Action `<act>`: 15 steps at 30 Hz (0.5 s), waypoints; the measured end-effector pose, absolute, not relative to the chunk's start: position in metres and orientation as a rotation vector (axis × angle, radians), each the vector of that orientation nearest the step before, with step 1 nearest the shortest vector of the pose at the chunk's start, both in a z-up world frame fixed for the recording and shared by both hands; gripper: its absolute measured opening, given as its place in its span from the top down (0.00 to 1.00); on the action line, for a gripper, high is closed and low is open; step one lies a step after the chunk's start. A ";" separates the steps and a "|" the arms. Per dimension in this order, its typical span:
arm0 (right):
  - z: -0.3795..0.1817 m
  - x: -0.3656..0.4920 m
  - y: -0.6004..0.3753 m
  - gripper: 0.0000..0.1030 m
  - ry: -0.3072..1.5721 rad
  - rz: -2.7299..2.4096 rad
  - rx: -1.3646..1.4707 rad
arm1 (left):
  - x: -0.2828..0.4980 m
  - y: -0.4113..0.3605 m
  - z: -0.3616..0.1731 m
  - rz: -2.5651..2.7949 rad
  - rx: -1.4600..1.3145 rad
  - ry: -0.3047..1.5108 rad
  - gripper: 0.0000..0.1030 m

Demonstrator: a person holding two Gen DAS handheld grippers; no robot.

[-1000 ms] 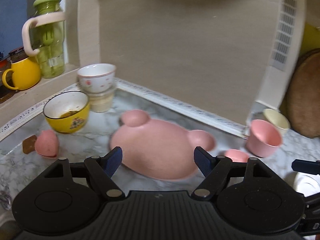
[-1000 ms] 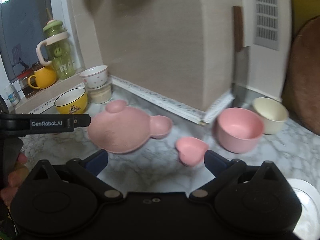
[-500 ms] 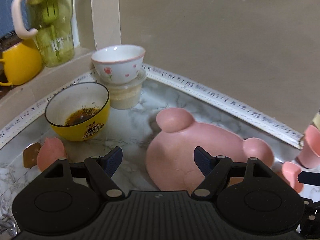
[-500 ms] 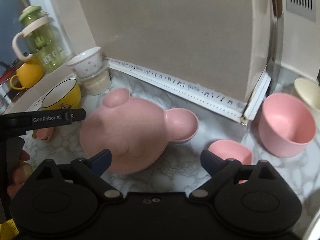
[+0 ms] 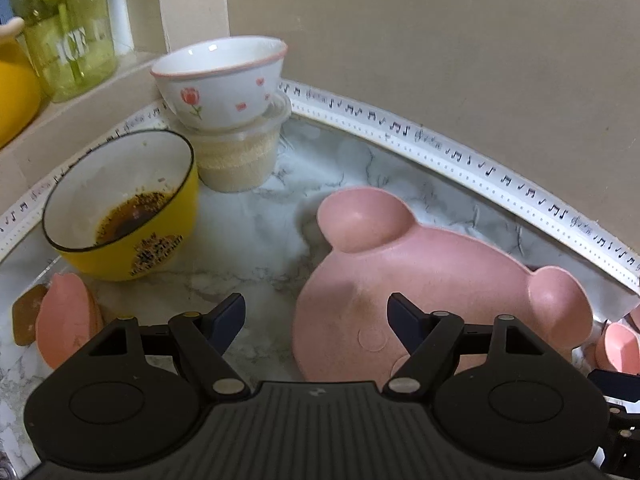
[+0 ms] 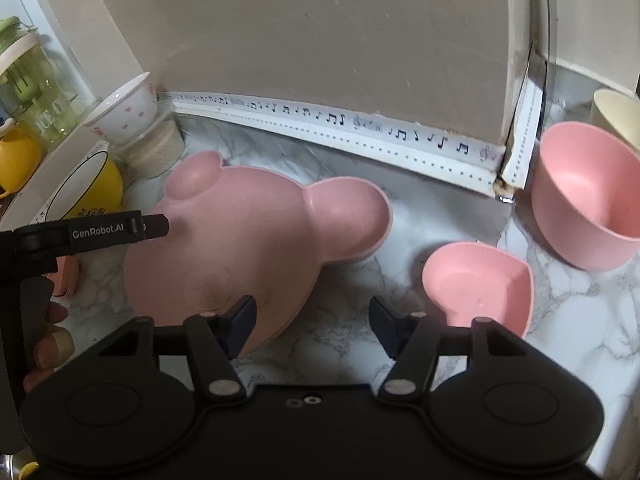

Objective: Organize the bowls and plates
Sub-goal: 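Close both grippers on the rim of the pink bear-shaped plate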

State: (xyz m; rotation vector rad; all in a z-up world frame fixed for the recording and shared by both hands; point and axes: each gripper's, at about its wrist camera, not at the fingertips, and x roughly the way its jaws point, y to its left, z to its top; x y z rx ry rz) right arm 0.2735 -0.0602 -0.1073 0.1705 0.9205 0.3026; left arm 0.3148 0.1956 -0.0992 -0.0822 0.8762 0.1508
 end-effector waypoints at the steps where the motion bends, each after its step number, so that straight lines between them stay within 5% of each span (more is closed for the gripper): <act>1: -0.108 0.275 -0.060 0.42 0.925 0.299 0.179 | 0.316 0.196 -0.101 0.153 -0.084 0.882 0.24; 4: -0.109 0.277 -0.059 0.52 0.925 0.307 0.184 | 0.315 0.200 -0.104 0.154 -0.095 0.882 0.24; 6: -0.108 0.277 -0.059 0.57 0.924 0.316 0.183 | 0.317 0.203 -0.105 0.150 -0.110 0.891 0.45; 8: -0.108 0.278 -0.059 0.68 0.927 0.321 0.188 | 0.319 0.207 -0.105 0.142 -0.140 0.901 0.49; 15: -0.109 0.281 -0.058 0.82 0.926 0.336 0.199 | 0.322 0.214 -0.105 0.153 -0.200 0.901 0.80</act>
